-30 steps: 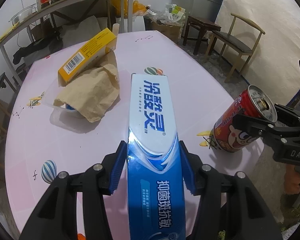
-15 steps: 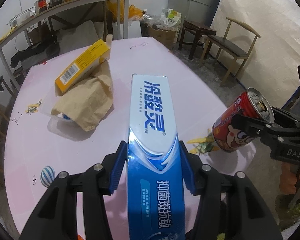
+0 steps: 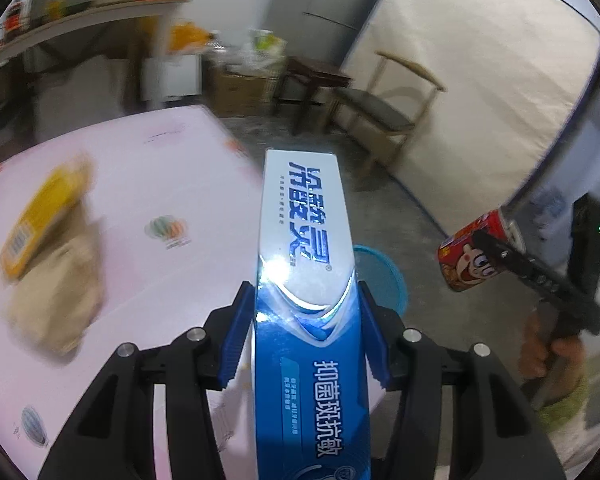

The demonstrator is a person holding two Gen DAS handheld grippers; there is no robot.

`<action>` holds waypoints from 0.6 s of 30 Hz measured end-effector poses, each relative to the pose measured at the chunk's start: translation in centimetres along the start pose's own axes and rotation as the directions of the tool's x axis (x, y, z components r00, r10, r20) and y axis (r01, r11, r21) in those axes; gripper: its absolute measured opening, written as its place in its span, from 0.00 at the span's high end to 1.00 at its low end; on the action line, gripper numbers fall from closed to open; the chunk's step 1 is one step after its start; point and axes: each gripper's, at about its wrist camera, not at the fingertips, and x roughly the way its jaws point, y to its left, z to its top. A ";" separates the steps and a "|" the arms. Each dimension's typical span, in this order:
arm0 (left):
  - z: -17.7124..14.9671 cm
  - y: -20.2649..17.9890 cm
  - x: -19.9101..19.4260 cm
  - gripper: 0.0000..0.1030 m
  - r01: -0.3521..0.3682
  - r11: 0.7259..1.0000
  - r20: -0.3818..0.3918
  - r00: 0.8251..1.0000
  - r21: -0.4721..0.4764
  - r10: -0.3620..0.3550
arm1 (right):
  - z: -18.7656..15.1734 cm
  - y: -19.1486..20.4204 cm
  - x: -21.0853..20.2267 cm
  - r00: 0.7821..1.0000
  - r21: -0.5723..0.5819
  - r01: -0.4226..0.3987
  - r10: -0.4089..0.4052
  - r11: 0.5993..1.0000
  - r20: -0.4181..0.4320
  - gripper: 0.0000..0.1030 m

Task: Collect trash
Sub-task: 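Lift the toothpaste box and turn toward the wastebasket while the right gripper holds the can, then open both grippers over the wastebasket to drop the toothpaste box and can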

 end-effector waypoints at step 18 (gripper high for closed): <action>4.2 -15.6 25.5 0.52 0.200 0.980 -0.486 0.855 -0.009 -0.179 | -5.3 -18.5 10.7 0.967 0.419 0.168 -0.067 0.892 -0.245 0.37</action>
